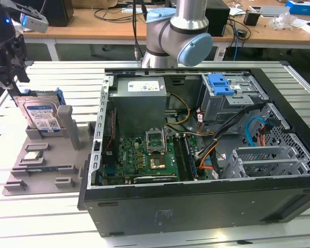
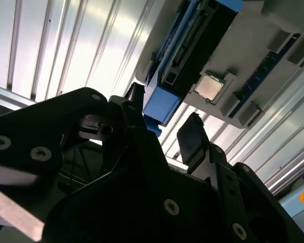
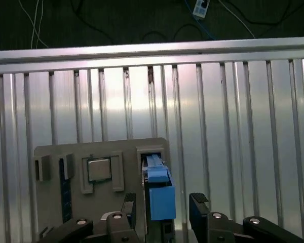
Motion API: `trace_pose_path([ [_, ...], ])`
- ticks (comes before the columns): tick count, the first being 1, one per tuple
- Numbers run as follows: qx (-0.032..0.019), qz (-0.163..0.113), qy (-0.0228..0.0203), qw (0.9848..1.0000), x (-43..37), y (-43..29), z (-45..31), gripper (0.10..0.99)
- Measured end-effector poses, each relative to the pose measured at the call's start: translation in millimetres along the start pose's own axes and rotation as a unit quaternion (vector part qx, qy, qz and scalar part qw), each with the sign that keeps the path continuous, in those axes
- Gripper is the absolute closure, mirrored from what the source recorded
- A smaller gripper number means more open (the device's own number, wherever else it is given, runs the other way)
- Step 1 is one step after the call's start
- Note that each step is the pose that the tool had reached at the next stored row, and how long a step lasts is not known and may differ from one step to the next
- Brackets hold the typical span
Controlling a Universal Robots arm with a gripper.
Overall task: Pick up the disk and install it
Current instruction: 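Pick up the disk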
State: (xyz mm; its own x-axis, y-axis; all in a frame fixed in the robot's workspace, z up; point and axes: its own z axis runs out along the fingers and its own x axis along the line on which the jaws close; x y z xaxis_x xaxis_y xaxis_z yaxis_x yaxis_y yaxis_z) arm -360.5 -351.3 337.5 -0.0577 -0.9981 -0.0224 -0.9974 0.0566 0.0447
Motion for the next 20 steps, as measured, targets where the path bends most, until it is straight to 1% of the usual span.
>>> trace_pose_path([
  [2, -0.0002, -0.009, 0.0008, 1.0, -0.1, -1.2, 5.9, 0.545],
  [5, -0.0005, -0.022, 0.0017, 0.9998, -0.2, -3.9, 10.9, 0.545],
  [8, -0.0008, -0.036, 0.0025, 0.9994, -0.2, -6.8, 17.7, 0.545],
  [9, -0.0008, -0.039, 0.0026, 0.9992, -0.2, -7.2, 21.1, 0.545],
  [10, -0.0009, -0.041, 0.0028, 0.9991, 0.0, -7.6, 24.9, 0.545],
  [12, -0.001, -0.043, 0.0029, 0.9991, 0.1, -8.1, 28.7, 0.545],
  [14, -0.001, -0.047, 0.003, 0.9989, 0.2, -9.1, 35.6, 0.545],
  [16, -0.0011, -0.049, 0.0031, 0.9988, 0.2, -10.0, 39.9, 0.545],
  [19, -0.0012, -0.052, 0.0033, 0.9987, 0.4, -11.2, 49.3, 0.545],
  [20, -0.0012, -0.052, 0.0033, 0.9986, 0.4, -11.2, 49.6, 0.545],
])
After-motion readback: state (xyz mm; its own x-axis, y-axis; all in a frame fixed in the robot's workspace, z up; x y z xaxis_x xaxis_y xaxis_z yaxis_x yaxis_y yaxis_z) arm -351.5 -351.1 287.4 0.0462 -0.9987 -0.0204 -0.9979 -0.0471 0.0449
